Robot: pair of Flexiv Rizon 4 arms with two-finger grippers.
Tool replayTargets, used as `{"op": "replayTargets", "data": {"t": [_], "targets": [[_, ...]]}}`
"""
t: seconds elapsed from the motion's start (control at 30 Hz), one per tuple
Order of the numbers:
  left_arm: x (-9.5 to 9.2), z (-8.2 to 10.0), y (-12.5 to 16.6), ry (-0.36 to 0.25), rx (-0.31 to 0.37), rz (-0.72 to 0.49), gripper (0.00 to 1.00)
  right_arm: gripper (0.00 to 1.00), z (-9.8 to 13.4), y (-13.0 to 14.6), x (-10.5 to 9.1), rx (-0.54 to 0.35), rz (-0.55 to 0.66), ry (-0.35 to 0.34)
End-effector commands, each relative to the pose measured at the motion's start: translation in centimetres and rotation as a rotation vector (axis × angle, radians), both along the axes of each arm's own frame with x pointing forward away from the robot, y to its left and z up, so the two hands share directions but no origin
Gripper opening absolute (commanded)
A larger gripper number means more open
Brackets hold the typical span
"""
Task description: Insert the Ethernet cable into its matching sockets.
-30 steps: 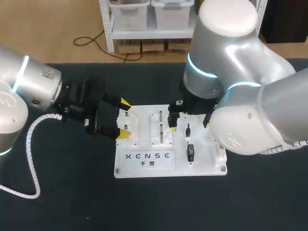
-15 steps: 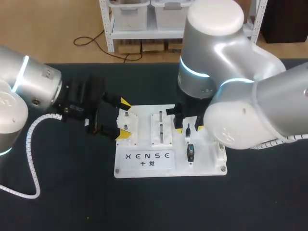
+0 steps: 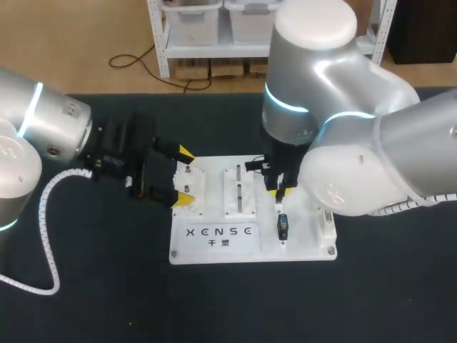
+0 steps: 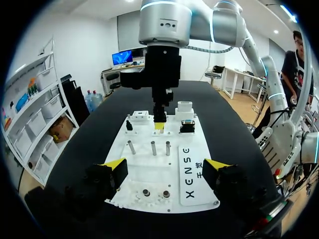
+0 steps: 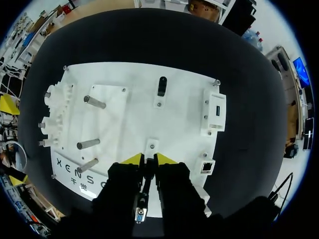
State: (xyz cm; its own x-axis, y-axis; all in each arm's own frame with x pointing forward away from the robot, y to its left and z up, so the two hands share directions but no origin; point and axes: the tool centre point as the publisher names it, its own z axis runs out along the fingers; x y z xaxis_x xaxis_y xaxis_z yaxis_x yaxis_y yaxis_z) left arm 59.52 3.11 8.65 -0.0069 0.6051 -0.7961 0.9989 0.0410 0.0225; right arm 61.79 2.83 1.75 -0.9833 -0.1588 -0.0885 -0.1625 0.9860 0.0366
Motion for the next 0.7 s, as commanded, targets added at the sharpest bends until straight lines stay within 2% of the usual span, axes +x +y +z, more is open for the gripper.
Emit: {"op": "replayTargets", "data": {"t": [0.03, 0.2, 0.37, 0.7], "targets": [[0.0, -0.1, 0.0, -0.003, -0.003, 0.0, 1.0, 0.0, 0.3, 0.1, 0.0, 0.001, 0.001, 0.004], [0.0, -0.1, 0.0, -0.003, -0.003, 0.0, 1.0, 0.0, 0.7, 0.0, 0.0, 0.011, -0.002, 0.012], [0.0, -0.1, 0.0, -0.003, -0.003, 0.0, 1.0, 0.0, 2.3, -0.6, 0.4, 0.02, -0.012, 0.01], [0.0, -0.1, 0.0, -0.003, -0.003, 0.0, 1.0, 0.0, 3.4, -3.8, 0.4, -0.002, -0.058, 0.023]]}}
